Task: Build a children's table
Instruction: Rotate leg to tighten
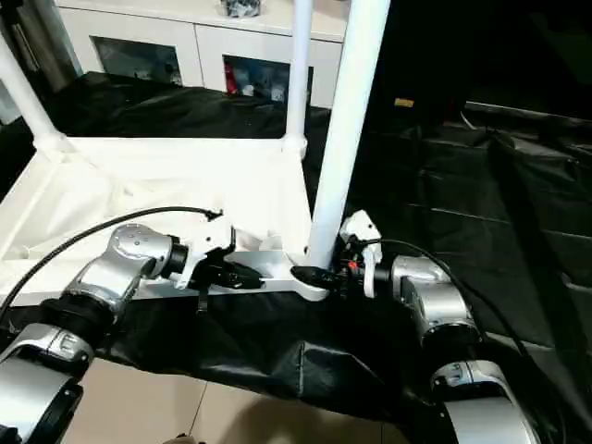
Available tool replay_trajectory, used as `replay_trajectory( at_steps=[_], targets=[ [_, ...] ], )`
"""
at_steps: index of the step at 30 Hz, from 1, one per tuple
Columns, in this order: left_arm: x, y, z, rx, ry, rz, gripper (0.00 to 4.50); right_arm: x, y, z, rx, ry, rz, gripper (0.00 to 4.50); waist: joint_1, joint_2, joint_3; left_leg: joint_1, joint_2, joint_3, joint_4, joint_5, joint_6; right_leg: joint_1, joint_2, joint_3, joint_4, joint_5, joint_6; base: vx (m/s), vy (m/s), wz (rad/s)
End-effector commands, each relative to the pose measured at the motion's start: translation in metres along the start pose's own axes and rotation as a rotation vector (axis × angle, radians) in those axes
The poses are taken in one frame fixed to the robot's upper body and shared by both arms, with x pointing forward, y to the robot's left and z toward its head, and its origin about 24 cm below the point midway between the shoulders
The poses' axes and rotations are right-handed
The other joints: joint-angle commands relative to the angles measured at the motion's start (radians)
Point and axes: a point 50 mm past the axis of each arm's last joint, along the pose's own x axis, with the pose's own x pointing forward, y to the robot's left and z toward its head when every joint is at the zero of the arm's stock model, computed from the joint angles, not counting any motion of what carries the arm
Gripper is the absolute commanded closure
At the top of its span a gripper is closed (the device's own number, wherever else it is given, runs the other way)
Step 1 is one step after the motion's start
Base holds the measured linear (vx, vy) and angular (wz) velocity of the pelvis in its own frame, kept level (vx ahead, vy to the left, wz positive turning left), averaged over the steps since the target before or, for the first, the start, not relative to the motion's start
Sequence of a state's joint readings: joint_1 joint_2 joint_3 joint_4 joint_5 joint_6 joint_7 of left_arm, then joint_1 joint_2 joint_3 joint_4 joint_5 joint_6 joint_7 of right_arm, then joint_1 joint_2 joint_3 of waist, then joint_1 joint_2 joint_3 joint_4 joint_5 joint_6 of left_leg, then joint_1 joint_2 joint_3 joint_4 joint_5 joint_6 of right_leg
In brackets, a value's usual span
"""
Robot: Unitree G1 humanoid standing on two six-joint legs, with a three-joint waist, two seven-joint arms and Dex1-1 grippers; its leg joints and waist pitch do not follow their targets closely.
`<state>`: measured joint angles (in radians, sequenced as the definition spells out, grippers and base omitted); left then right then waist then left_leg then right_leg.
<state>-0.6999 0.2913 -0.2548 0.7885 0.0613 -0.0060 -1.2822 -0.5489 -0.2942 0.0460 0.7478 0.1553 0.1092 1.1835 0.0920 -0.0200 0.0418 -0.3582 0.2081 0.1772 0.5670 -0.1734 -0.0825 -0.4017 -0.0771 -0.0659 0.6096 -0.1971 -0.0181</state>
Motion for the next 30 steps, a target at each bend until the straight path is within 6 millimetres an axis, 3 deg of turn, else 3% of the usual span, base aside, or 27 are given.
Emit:
replay_trajectory(
  at_steps=[1, 3, 9, 10, 11, 12, 16, 17, 19, 23, 30],
  targets=[
    [0.012, 0.001, 0.009, 0.017, -0.015, 0.041, 4.50, 0.021, 0.012, -0.005, 0.021, -0.006, 0.041, 1.92, 0.000, 0.001, -0.056, 0.005, 0.027, 0.002, -0.056, -0.184, 0.054, 0.056, -0.061, 0.042, -0.069, -0.110, -0.243, 0.000, 0.000, 0.00],
    [0.014, 0.003, 0.010, 0.012, -0.016, 0.066, 4.50, 0.024, 0.010, -0.005, 0.025, -0.013, -0.008, 1.93, -0.003, 0.003, -0.054, 0.005, 0.027, 0.002, -0.059, -0.192, 0.045, 0.054, -0.061, 0.042, -0.070, -0.124, -0.238, 0.000, 0.000, 0.00],
    [0.032, 0.013, 0.025, -0.046, -0.050, 0.252, 4.50, 0.047, -0.001, -0.016, 0.145, -0.002, -0.345, 1.94, -0.019, 0.003, -0.047, 0.012, 0.022, -0.005, -0.068, -0.263, -0.002, 0.047, -0.065, 0.046, -0.089, -0.302, -0.190, 0.000, 0.000, 0.00],
    [0.035, 0.014, 0.027, -0.054, -0.057, 0.266, 4.50, 0.049, -0.001, -0.016, 0.161, -0.007, -0.383, 1.94, -0.022, 0.003, -0.048, 0.017, 0.022, -0.005, -0.068, -0.278, -0.008, 0.044, -0.064, 0.045, -0.092, -0.325, -0.184, 0.000, 0.000, 0.00],
    [0.037, 0.014, 0.029, -0.062, -0.062, 0.277, 4.50, 0.052, -0.002, -0.017, 0.186, -0.015, -0.424, 1.94, -0.025, 0.003, -0.047, 0.015, 0.021, -0.005, -0.068, -0.278, -0.006, 0.044, -0.064, 0.046, -0.093, -0.325, -0.182, 0.000, 0.000, 0.00],
    [0.042, 0.014, 0.032, -0.069, -0.071, 0.295, 4.50, 0.058, -0.003, -0.017, 0.215, -0.025, -0.506, 1.94, -0.027, 0.010, -0.049, 0.014, 0.021, -0.006, -0.068, -0.275, -0.008, 0.045, -0.064, 0.047, -0.091, -0.314, -0.182, 0.000, 0.000, 0.00],
    [0.050, 0.010, 0.037, -0.051, -0.082, 0.286, 4.50, 0.066, -0.004, -0.014, 0.193, -0.035, -0.601, 1.94, -0.033, 0.010, -0.052, 0.009, 0.018, -0.005, -0.066, -0.263, 0.003, 0.048, -0.061, 0.046, -0.088, -0.248, -0.191, 0.000, 0.000, 0.00],
    [0.051, 0.009, 0.038, -0.041, -0.082, 0.279, 4.50, 0.067, -0.003, -0.012, 0.179, -0.048, -0.583, 1.39, -0.033, 0.011, -0.052, 0.009, 0.019, -0.005, -0.066, -0.260, 0.006, 0.048, -0.060, 0.046, -0.087, -0.233, -0.194, 0.000, 0.000, 0.00],
    [0.053, 0.007, 0.038, -0.027, -0.080, 0.277, 4.50, 0.069, -0.002, -0.010, 0.159, -0.062, -0.568, 1.25, -0.033, 0.011, -0.056, 0.006, 0.019, -0.003, -0.063, -0.230, 0.018, 0.053, -0.058, 0.046, -0.078, -0.148, -0.214, 0.000, 0.000, 0.00],
    [0.053, 0.004, 0.033, 0.005, -0.065, 0.251, 4.50, 0.057, -0.006, -0.006, 0.110, -0.057, -0.505, 0.80, -0.032, 0.009, -0.055, 0.005, 0.018, -0.001, -0.060, -0.219, 0.043, 0.057, -0.057, 0.045, -0.077, -0.103, -0.231, 0.000, 0.000, 0.00],
    [0.051, 0.005, 0.031, 0.003, -0.054, 0.256, 4.50, 0.004, -0.016, -0.007, -0.036, -0.019, -0.388, 0.80, -0.012, -0.001, -0.056, 0.003, 0.021, 0.002, -0.053, -0.172, 0.084, 0.063, -0.059, 0.045, -0.072, -0.057, -0.239, 0.000, 0.000, 0.00]
  ],
)
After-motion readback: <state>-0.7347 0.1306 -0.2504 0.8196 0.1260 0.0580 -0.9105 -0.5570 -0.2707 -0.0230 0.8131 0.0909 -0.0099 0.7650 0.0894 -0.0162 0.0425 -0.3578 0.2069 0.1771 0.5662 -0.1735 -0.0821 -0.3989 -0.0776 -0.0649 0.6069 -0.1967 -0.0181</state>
